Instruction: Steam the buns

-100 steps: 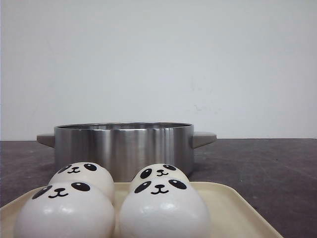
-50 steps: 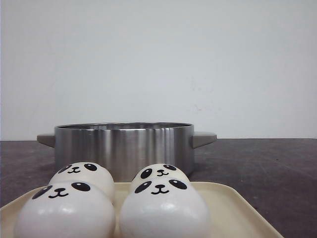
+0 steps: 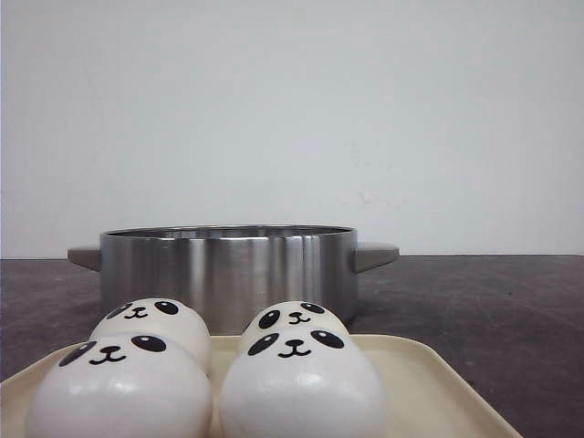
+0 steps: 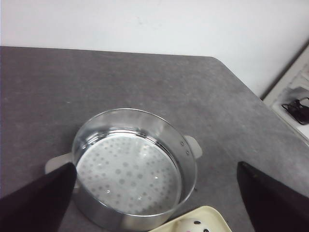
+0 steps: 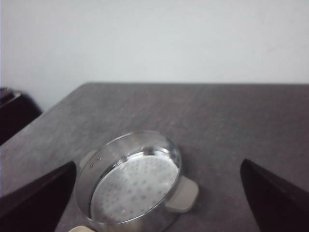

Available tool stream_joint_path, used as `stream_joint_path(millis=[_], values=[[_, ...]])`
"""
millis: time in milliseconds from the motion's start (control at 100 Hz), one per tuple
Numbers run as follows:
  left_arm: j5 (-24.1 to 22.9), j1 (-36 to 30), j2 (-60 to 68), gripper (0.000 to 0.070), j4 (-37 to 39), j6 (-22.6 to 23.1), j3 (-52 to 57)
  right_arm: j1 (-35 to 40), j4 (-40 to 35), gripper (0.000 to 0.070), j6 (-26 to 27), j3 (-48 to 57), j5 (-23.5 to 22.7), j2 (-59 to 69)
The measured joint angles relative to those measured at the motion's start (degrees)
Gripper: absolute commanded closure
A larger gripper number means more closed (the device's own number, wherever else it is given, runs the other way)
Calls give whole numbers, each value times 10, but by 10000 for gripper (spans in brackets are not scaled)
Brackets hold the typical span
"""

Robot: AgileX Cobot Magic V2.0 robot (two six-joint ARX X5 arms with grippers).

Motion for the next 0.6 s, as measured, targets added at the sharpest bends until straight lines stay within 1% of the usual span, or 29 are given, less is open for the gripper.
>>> stream_joint_path(millis=[100,200,280,350,470,600], values=[[0,-14,2,26,0,3,0,76,-38,0,3,49,62,59],[0,-20,4,25,0,4,0,158,-95,0,26,99,127,131],[-7,-25,7,25,0,4,0,214,-146,0,45,130,161,195],[-8,-28,8,25,0,4,0,254,-176,1,58,143,168,254],[-9,-29,9,25,-14,6,0,316,-192,86,92,144,168,328],[-21,-39,9,25,-32,11,0,354,-192,89,127,149,167,375]])
